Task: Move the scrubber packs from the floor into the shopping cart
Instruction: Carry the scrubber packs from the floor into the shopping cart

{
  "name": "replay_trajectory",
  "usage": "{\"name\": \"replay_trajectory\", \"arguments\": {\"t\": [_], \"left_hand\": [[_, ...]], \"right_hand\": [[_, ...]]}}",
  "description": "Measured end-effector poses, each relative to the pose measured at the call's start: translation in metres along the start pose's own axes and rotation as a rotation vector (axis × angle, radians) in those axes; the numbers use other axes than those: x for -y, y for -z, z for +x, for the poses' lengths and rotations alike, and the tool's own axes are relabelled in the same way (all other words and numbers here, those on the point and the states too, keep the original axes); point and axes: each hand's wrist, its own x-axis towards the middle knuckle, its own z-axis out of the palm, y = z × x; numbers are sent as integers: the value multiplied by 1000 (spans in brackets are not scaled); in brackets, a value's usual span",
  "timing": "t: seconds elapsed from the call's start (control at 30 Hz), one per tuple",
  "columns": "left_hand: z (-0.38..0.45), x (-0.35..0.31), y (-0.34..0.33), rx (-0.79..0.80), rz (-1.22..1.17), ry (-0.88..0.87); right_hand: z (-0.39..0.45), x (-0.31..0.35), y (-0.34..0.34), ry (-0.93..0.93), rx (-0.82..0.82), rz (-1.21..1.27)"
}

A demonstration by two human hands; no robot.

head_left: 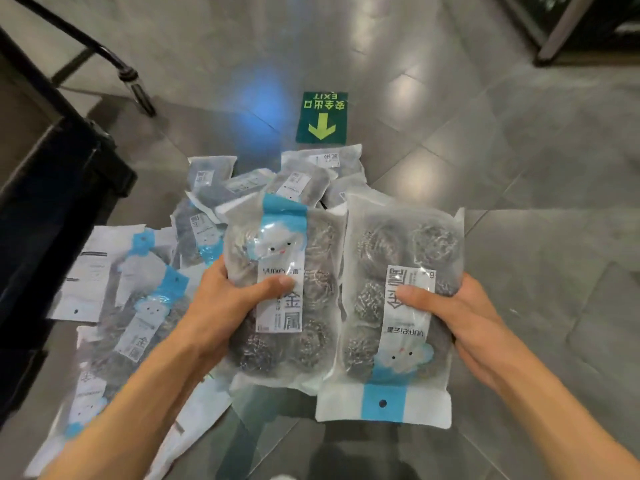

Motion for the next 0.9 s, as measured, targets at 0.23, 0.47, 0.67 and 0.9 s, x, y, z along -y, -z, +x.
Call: {"name": "replay_trajectory", "arguments": {"t": [0.23, 0.47, 0.67, 0.9], "left_hand": [[-120, -262, -4, -31, 4, -113], [-264, -506, -1, -53, -3, -166], [-350, -624, 15, -70, -16, -292], [-400, -681, 31, -37, -57, -386]], "right_hand": [[-129, 263, -36, 46, -33, -4], [-269, 504, -89, 122, -40, 13], [-351, 623, -125, 239, -60, -2], [-401, 674, -153, 319, -80, -41]]}}
